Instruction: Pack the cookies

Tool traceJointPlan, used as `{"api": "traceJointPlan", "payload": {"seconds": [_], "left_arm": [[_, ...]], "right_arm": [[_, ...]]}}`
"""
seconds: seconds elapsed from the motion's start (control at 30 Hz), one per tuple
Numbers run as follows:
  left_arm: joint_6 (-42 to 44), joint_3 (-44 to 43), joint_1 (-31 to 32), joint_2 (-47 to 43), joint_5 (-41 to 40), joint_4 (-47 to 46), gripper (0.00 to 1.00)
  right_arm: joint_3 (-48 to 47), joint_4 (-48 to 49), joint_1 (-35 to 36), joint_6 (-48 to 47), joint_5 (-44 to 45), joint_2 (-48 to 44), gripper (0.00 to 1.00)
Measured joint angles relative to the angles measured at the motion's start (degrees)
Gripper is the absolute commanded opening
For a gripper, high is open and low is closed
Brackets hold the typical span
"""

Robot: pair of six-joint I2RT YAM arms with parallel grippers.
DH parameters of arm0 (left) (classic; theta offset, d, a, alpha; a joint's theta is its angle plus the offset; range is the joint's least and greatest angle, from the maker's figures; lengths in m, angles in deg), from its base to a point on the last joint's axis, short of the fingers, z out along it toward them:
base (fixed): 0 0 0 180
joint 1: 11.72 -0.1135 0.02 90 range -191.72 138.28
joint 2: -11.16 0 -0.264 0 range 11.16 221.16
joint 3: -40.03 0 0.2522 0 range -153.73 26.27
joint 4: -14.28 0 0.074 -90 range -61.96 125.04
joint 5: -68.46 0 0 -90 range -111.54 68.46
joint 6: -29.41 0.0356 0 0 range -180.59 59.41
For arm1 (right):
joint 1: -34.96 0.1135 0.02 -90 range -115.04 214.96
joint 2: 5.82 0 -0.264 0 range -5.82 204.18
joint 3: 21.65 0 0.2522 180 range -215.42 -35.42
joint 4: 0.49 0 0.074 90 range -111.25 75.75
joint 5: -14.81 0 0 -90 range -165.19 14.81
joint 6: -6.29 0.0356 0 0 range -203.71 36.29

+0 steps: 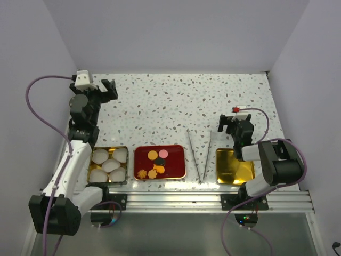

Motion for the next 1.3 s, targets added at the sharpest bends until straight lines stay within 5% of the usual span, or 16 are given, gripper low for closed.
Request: {"api": "traceJointPlan", "payload": {"seconds": [0.2,0.43,0.67,0.8,1.07,1.3], "left_arm": [[-11.65,-6.67,0.0,-4.81,5.46,20.63,1.0],[-15.65,-8.52,0.0,-8.92,12.55,39.65,1.0],[-17.73,-9.97,0.0,-13.99,12.59,48.22,1.0],[-18.12,-9.99,0.02,-16.44,11.28,50.66,1.0],[-19.78,-8.94,0.42,-19.12,3.21,59.21,1.0],[-21.75,-7.21,1.62,-21.24,2.91,61.81,1.0]], "right_arm": [[-0.33,-1.62,1.44,0.22,4.92,-0.5,0.99],[-20.41,-31.54,3.37,8.22,13.0,-7.78,0.99],[-37.59,-52.33,3.39,30.71,1.36,-25.81,0.98],[-38.27,-65.94,4.24,40.44,-8.31,-32.35,0.98],[-38.16,-102.33,12.11,39.91,-10.03,-33.48,0.99],[-29.38,-114.81,25.46,42.47,-8.55,-36.54,0.99]]}}
